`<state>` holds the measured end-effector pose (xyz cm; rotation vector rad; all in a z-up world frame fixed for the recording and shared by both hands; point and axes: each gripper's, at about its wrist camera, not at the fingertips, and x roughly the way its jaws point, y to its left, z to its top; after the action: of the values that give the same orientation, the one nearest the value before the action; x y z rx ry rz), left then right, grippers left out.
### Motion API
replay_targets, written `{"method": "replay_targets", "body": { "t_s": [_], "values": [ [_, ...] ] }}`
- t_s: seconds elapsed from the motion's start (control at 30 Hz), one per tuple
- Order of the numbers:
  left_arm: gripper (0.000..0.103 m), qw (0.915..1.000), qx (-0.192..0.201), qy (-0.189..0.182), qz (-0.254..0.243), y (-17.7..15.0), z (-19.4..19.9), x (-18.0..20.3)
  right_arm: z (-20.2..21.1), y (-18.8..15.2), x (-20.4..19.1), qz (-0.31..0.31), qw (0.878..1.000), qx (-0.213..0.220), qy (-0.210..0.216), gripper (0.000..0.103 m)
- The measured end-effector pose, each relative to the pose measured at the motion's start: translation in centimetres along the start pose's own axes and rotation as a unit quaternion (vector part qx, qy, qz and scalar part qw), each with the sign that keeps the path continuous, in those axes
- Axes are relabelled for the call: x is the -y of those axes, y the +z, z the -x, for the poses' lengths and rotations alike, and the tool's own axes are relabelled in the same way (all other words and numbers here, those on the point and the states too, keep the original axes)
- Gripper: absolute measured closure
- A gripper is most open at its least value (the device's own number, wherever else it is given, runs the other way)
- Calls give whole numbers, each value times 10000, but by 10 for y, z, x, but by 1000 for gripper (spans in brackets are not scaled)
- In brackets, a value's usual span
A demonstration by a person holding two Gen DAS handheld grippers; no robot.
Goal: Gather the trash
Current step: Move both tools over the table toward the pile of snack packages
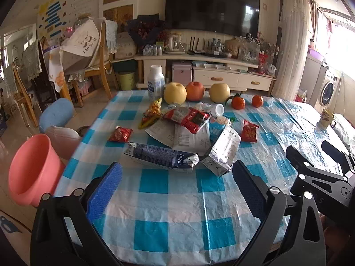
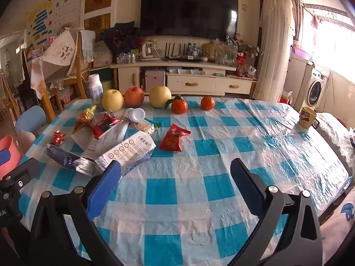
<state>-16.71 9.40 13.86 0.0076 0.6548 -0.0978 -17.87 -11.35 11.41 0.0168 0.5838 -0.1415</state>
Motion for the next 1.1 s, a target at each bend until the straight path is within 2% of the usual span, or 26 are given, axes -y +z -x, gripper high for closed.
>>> {"method": "replay_targets", "body": {
  "t_s": [0.23,0.47,0.7,1.1],
  "values": [
    [5,9974,591,420,33,5,60,-25,60,12,-17,64,9982,580,122,4],
    [5,9941,894,610,116,0,106,-47,111,16,-37,263,9938,1018,355,4],
    [5,9904,1103,831,70,-11,132,-49,140,12,-47,350,9900,1287,464,4],
    [5,9887,1222,859,101,-12,151,-51,167,3,-49,364,9858,1541,565,4]
  ]
}}
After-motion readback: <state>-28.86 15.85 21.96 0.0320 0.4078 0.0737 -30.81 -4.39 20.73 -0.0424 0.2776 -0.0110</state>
